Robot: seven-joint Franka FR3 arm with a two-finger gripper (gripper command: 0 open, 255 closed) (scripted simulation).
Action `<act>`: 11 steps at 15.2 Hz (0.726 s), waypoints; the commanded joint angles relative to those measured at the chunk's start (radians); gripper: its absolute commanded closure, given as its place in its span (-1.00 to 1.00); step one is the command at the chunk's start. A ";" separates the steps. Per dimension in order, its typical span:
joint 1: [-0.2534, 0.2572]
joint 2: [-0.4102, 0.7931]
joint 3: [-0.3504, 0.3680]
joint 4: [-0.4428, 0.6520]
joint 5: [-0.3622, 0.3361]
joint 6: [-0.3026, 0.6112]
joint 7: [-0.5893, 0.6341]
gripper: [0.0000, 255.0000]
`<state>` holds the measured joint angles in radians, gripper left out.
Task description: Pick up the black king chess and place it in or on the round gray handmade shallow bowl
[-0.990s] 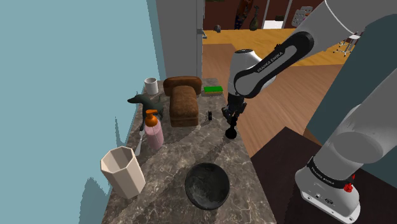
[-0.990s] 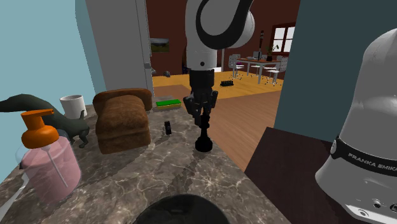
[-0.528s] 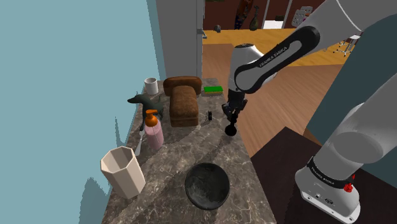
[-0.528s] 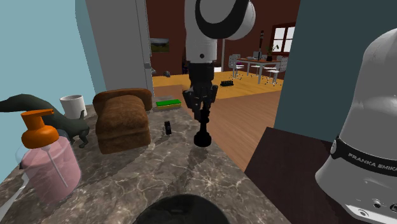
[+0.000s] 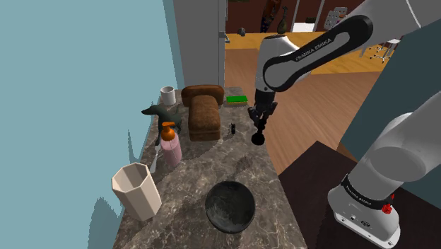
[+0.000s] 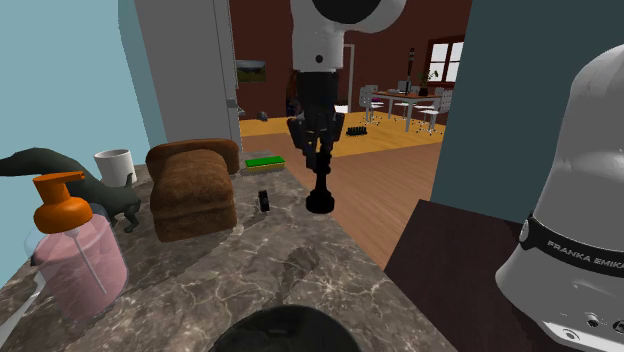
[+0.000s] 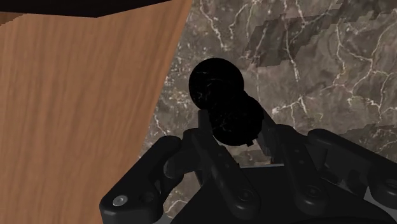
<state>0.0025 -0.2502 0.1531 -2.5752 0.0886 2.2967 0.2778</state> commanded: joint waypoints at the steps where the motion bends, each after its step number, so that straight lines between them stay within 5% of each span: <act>1: -0.001 -0.014 -0.002 0.017 0.000 -0.031 -0.001 1.00; 11: 0.000 -0.092 -0.010 0.091 0.000 -0.184 -0.001 1.00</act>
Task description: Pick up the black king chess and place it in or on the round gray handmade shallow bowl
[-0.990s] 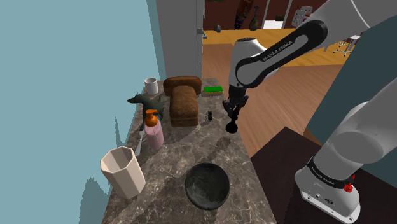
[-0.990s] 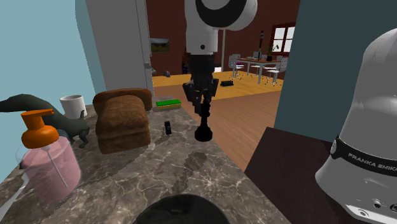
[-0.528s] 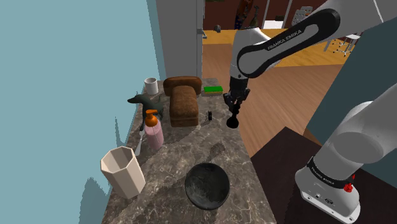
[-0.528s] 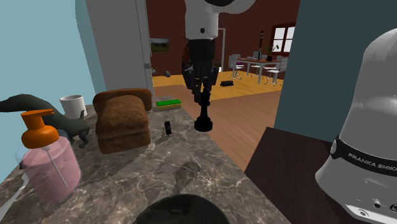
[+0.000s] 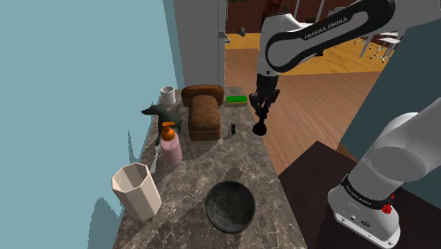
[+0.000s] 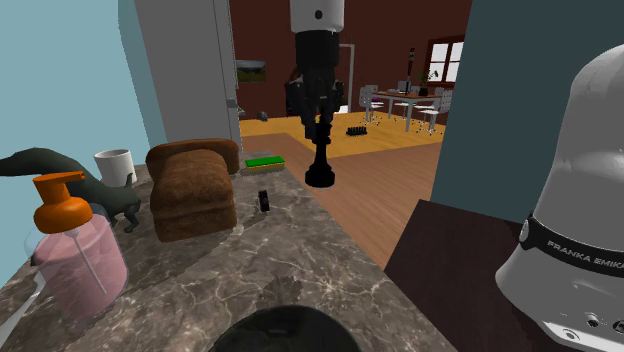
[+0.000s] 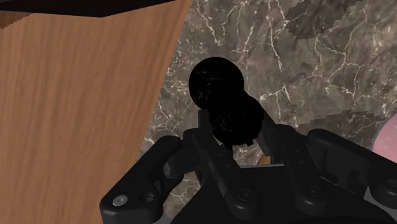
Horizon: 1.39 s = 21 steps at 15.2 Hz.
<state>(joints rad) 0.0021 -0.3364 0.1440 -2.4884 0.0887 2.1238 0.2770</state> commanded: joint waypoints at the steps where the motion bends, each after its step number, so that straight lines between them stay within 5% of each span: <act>1: 0.000 -0.012 -0.002 0.013 0.000 -0.026 0.000 1.00; 5: 0.000 -0.032 -0.004 0.043 -0.001 -0.076 0.000 1.00; 21: 0.187 -0.109 0.276 0.061 0.147 -0.133 0.383 1.00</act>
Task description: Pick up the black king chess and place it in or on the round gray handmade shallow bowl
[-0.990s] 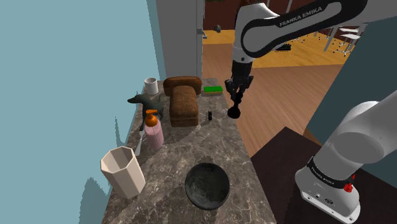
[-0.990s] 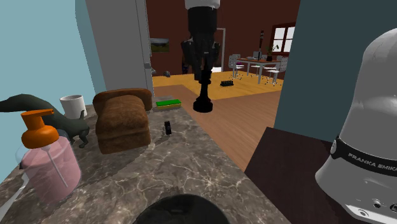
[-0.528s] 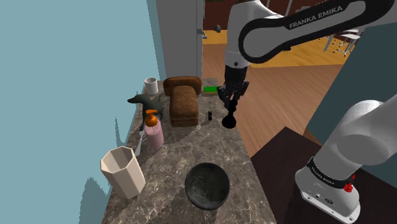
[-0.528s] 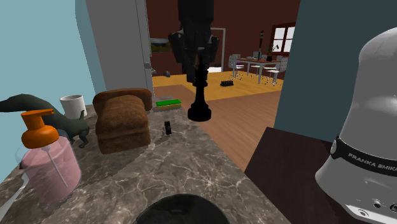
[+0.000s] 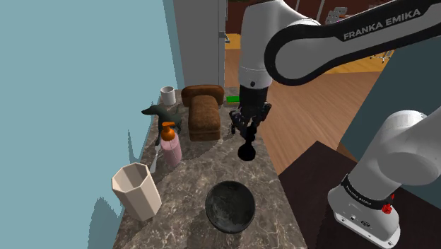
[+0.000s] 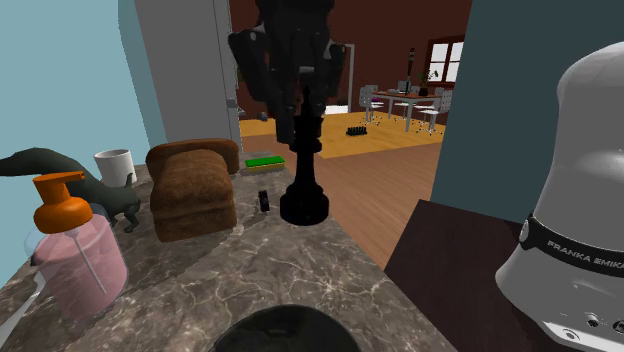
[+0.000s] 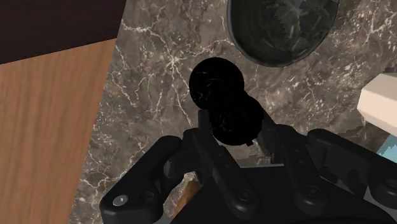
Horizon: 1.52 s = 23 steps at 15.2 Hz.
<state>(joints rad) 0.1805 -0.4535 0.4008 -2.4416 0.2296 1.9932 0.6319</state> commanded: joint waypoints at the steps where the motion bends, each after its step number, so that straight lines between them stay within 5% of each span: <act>1: 0.018 0.014 0.039 0.025 0.012 -0.005 0.053 1.00; 10: 0.074 0.117 0.215 0.168 0.025 -0.015 0.295 1.00; 23: 0.068 0.197 0.259 0.052 0.010 0.175 0.310 1.00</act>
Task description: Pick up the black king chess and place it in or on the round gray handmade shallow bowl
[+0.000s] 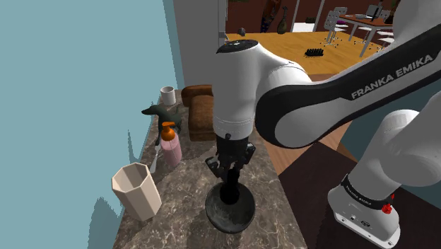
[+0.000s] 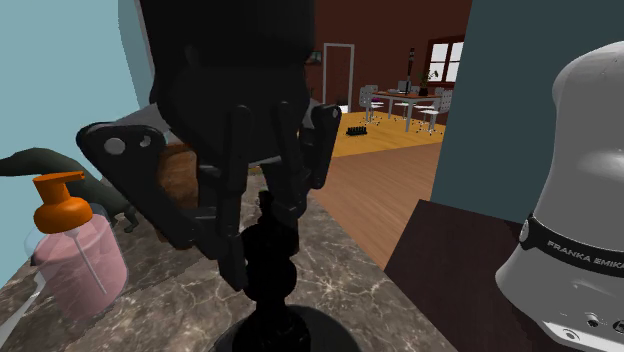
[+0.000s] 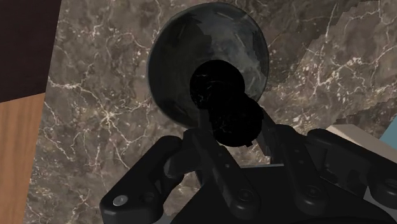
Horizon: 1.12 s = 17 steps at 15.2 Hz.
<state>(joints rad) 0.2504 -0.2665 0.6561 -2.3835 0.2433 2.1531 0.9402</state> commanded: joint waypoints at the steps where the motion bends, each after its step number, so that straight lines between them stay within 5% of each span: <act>1: -0.003 0.018 0.007 -0.013 -0.006 0.030 0.004 1.00; 6: -0.010 0.068 0.026 -0.049 -0.027 0.111 0.020 1.00; 14: -0.010 0.068 0.026 -0.049 -0.027 0.111 0.020 1.00; 15: -0.010 0.068 0.026 -0.049 -0.027 0.111 0.020 -1.00; 17: -0.010 0.068 0.026 -0.049 -0.027 0.111 0.020 -1.00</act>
<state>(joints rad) 0.2408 -0.1990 0.6821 -2.4330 0.2167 2.2642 0.9605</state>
